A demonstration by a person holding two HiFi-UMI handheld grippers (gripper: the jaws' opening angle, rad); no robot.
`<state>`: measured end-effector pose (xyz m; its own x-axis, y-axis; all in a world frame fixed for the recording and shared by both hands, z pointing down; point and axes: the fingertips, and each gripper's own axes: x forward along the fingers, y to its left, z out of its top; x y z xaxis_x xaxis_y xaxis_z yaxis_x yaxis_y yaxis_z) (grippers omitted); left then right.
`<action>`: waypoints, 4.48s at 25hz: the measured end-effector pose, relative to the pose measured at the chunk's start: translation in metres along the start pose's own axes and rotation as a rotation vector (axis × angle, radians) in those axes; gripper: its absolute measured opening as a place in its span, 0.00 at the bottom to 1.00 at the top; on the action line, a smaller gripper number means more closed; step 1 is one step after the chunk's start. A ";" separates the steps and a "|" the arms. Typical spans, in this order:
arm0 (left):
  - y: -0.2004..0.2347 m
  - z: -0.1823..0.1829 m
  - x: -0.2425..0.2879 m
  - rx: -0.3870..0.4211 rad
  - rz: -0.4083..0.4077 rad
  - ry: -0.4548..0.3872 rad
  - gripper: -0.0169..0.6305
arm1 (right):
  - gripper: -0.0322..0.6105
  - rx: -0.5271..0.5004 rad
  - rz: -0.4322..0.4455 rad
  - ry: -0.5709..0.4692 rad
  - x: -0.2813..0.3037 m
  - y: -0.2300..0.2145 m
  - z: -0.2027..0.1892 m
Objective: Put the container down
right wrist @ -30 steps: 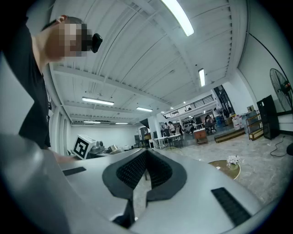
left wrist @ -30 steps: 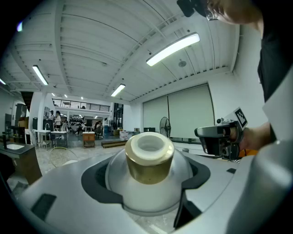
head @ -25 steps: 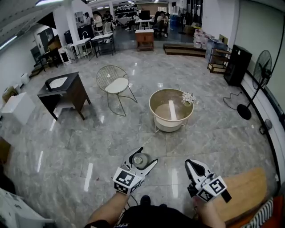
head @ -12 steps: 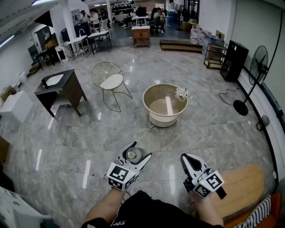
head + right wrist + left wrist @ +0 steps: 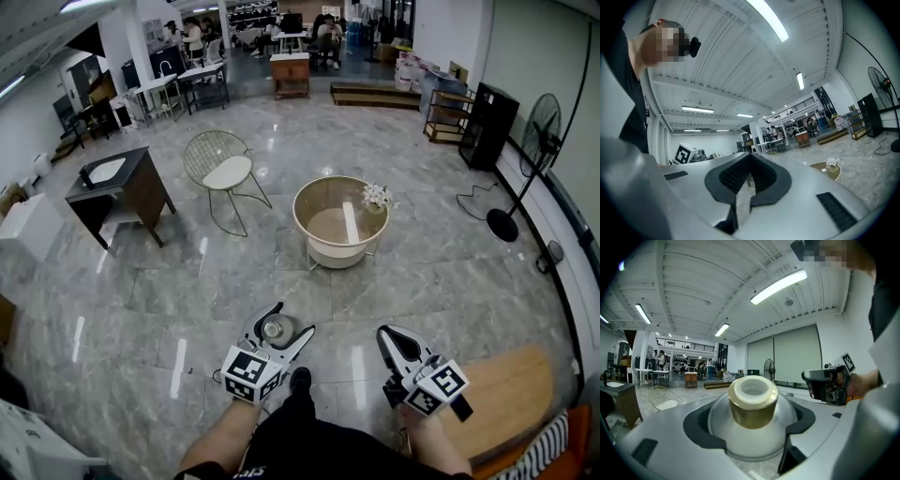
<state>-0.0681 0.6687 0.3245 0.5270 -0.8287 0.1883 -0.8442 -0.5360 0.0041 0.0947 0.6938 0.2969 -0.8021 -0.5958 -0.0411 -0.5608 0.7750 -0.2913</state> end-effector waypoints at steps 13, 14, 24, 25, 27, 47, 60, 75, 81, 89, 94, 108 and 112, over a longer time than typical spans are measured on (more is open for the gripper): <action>0.120 0.019 0.072 0.019 0.000 -0.024 0.55 | 0.07 -0.048 0.016 0.052 0.132 -0.054 0.026; 0.130 0.019 0.080 0.016 -0.008 -0.018 0.55 | 0.07 -0.045 0.006 0.050 0.140 -0.062 0.026; 0.227 0.027 0.122 0.023 -0.064 -0.036 0.55 | 0.07 -0.036 -0.077 0.041 0.223 -0.099 0.022; 0.235 0.026 0.123 0.022 -0.066 -0.037 0.55 | 0.07 -0.035 -0.076 0.042 0.232 -0.099 0.020; 0.248 0.022 0.126 0.015 -0.068 -0.037 0.55 | 0.07 -0.025 -0.073 0.040 0.247 -0.098 0.015; 0.320 0.011 0.171 -0.033 -0.013 0.019 0.55 | 0.07 0.030 0.014 0.082 0.342 -0.151 0.014; 0.332 0.032 0.336 -0.027 0.001 0.069 0.56 | 0.07 0.065 0.035 0.054 0.363 -0.317 0.047; 0.332 0.073 0.492 -0.013 0.035 0.082 0.56 | 0.08 0.067 0.054 0.027 0.362 -0.472 0.090; 0.338 0.072 0.519 -0.016 0.032 0.081 0.56 | 0.11 0.063 0.061 0.039 0.370 -0.495 0.096; 0.378 0.065 0.569 -0.022 0.014 0.075 0.56 | 0.12 0.058 0.031 0.061 0.412 -0.536 0.097; 0.426 0.060 0.609 -0.030 -0.002 0.093 0.56 | 0.12 0.060 0.015 0.078 0.466 -0.571 0.102; 0.556 0.044 0.690 -0.043 -0.080 0.116 0.56 | 0.11 0.089 -0.061 0.135 0.607 -0.631 0.089; 0.566 0.032 0.703 -0.073 -0.090 0.134 0.56 | 0.10 0.100 -0.090 0.155 0.617 -0.645 0.081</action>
<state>-0.1724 -0.2228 0.4276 0.5868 -0.7467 0.3132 -0.8019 -0.5896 0.0969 -0.0216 -0.1912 0.3819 -0.7759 -0.6163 0.1351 -0.6148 0.6906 -0.3809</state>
